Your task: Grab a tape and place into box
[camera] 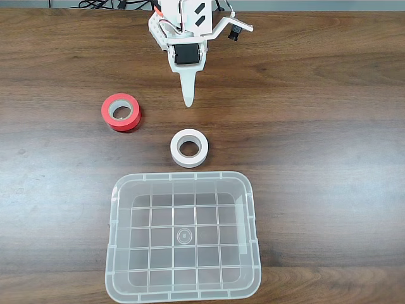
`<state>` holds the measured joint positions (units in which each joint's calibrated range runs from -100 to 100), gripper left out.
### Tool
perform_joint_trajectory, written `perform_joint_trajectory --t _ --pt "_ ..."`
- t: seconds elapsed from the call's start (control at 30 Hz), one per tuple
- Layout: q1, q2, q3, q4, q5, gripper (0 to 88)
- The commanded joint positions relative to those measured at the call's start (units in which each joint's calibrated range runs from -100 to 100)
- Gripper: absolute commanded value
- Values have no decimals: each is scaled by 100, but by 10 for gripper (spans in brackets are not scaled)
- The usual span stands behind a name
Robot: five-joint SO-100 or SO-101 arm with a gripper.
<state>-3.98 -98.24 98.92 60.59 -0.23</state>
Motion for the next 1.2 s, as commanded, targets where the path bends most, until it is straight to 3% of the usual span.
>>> perform_joint_trajectory --t 0.0,0.47,0.7,1.03,1.17 --pt "-33 -71 -251 -528 -61 13" --pt "18 460 -1749 -477 -61 13" --pt "32 2712 -3343 -434 -61 13" --pt "113 6164 -6427 953 -56 13" --pt "274 7218 -7128 1004 -24 13"
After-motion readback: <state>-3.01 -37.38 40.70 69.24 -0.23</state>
